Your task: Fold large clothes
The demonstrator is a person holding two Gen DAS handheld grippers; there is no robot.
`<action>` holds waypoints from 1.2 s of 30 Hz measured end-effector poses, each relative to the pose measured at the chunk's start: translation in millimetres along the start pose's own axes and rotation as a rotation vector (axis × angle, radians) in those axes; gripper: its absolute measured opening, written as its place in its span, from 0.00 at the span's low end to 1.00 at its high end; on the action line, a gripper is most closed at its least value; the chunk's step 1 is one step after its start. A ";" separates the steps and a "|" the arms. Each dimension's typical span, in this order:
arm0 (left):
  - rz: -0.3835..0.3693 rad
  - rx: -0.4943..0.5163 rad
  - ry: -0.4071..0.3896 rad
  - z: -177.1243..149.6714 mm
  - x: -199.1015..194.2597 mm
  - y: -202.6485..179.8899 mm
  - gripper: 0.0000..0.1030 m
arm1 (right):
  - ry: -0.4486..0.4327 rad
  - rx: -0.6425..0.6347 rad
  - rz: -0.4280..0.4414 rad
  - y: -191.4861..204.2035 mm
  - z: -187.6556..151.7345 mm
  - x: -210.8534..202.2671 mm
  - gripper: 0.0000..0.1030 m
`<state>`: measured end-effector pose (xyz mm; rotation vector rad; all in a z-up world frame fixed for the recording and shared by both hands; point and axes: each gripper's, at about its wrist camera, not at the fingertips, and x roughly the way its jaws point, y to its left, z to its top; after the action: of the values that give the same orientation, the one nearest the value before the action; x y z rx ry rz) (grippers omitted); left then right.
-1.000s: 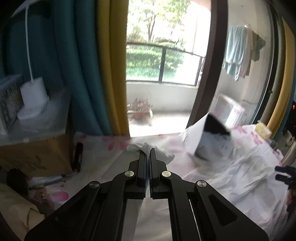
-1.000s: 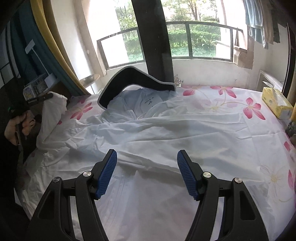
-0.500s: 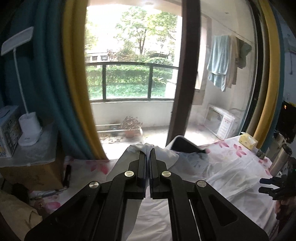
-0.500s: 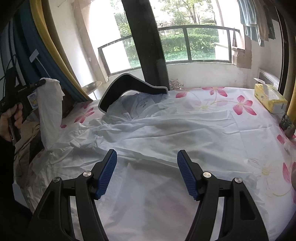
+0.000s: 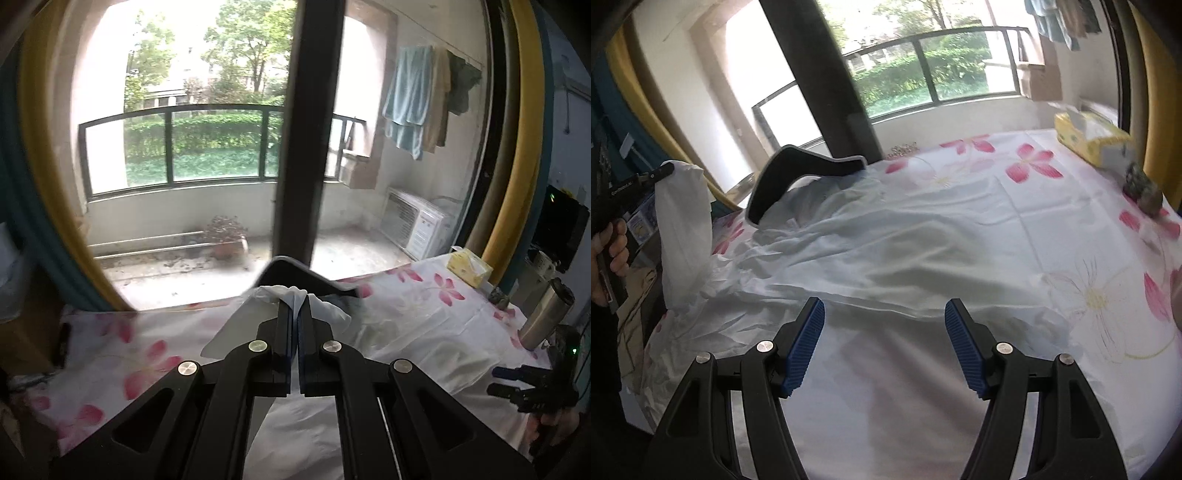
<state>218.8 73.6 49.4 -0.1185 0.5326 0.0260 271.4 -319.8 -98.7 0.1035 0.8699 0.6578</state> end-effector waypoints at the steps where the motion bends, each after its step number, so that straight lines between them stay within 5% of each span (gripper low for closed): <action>1: -0.010 0.011 0.009 0.4 7.6 -10.4 0.02 | -0.001 0.009 0.004 -3.6 -1.0 -0.2 0.66; 12: -0.097 0.100 0.056 -15.4 63.8 -82.5 0.02 | -0.015 0.062 -0.025 -34.8 -5.6 -9.1 0.66; 24: -0.282 0.134 0.320 -92.2 116.7 -142.3 0.03 | -0.013 0.081 -0.073 -46.7 -10.6 -19.2 0.66; 27: -0.316 0.135 0.387 -108.1 119.5 -146.9 0.16 | -0.006 0.074 -0.087 -44.1 -11.8 -19.5 0.66; 29: -0.343 0.130 0.408 -115.7 113.8 -145.5 0.34 | 0.001 0.067 -0.094 -41.2 -12.4 -19.0 0.66; 36: -0.350 0.096 0.355 -120.0 66.5 -106.6 0.35 | 0.029 0.018 -0.115 -24.6 -7.7 -9.8 0.66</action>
<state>221.4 -47.0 -75.6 -0.1221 0.8601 -0.3678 273.3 -346.4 -105.6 0.0598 0.9034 0.5450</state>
